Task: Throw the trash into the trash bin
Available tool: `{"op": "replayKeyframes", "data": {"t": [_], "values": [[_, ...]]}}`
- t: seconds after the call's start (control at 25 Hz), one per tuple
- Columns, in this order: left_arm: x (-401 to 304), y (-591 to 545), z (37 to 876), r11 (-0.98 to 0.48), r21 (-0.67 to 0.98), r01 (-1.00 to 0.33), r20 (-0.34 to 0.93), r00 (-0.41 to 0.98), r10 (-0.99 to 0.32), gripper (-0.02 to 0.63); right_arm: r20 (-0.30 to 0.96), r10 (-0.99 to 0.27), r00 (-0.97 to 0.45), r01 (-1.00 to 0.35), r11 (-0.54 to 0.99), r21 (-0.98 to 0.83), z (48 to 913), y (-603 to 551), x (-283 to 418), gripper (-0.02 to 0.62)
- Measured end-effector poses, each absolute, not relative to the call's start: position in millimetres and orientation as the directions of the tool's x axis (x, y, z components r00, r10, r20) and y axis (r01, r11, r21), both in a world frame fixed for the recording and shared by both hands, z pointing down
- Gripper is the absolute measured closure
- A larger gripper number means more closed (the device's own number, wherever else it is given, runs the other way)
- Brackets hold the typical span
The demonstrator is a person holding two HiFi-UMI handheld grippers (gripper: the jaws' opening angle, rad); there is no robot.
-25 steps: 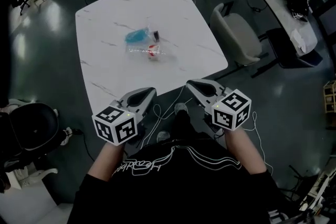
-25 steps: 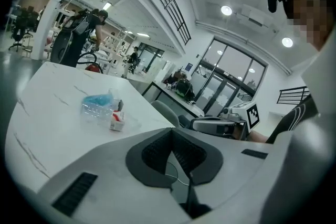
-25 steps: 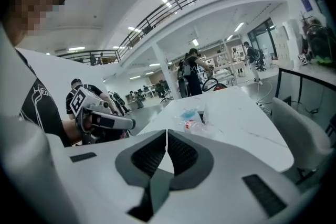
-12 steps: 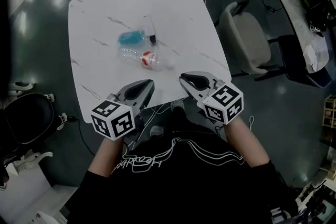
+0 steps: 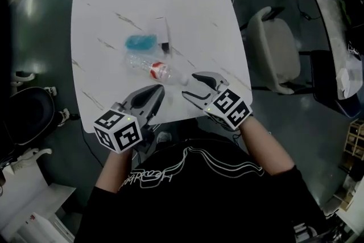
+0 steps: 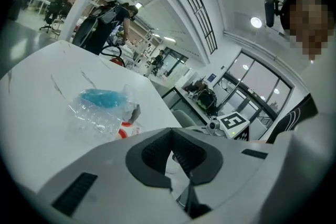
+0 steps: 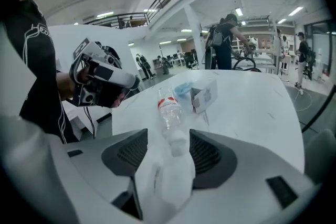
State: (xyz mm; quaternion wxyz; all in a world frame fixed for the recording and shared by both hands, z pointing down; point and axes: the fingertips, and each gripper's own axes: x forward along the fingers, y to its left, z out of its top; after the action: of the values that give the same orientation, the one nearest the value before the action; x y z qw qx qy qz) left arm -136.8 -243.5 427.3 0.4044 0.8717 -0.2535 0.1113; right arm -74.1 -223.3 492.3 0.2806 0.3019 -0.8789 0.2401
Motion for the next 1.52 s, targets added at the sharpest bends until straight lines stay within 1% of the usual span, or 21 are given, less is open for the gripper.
{"op": "replayKeyframes", "data": {"t": [0.16,0.28,0.44,0.72,0.88,0.92,1.0,1.04,1.2,1.52], "values": [[-138.3,-252.7,433.0,-0.49,0.675,-0.552,0.39,0.83,-0.399,0.601,0.673,-0.349,-0.653,-0.628,0.745,-0.224,515.1,-231.1,-76.1,0.337],[-140.8,-258.6,435.9,-0.475,0.67,-0.571,0.393,0.815,-0.425,0.601,0.683,-0.308,-0.662,-0.601,0.762,-0.239,528.2,-232.4,-81.6,0.337],[-145.7,-262.4,439.0,-0.439,0.677,-0.591,0.393,0.794,-0.464,0.601,0.684,-0.311,-0.659,-0.602,0.764,-0.233,534.9,-240.3,-85.0,0.339],[-148.8,-264.4,447.8,-0.4,0.695,-0.598,0.395,0.782,-0.482,0.601,0.682,-0.292,-0.67,-0.581,0.779,-0.237,540.0,-243.5,-90.9,0.341],[-153.7,-263.1,447.7,-0.393,0.691,-0.607,0.398,0.773,-0.494,0.601,0.685,-0.299,-0.664,-0.583,0.781,-0.224,542.7,-243.0,-92.7,0.345],[-155.2,-262.4,448.5,-0.39,0.69,-0.61,0.401,0.77,-0.496,0.601,0.684,-0.305,-0.663,-0.589,0.776,-0.224,542.6,-243.5,-92.6,0.356],[-157.8,-261.2,450.7,-0.381,0.691,-0.614,0.406,0.766,-0.499,0.601,0.678,-0.323,-0.66,-0.606,0.762,-0.228,541.6,-245.4,-91.7,0.408],[-158.7,-260.9,451.4,-0.376,0.694,-0.614,0.405,0.765,-0.501,0.601,0.675,-0.33,-0.66,-0.614,0.755,-0.231,541.0,-246.1,-91.1,0.414],[-161.0,-262.5,451.8,-0.357,0.707,-0.61,0.395,0.76,-0.517,0.601,0.664,-0.341,-0.665,-0.623,0.743,-0.243,538.7,-246.9,-89.3,0.417],[-174.9,-259.5,449.1,-0.366,0.705,-0.608,0.389,0.762,-0.517,0.601,0.662,-0.37,-0.651,-0.641,0.736,-0.219,533.1,-242.0,-91.8,0.42]]}}
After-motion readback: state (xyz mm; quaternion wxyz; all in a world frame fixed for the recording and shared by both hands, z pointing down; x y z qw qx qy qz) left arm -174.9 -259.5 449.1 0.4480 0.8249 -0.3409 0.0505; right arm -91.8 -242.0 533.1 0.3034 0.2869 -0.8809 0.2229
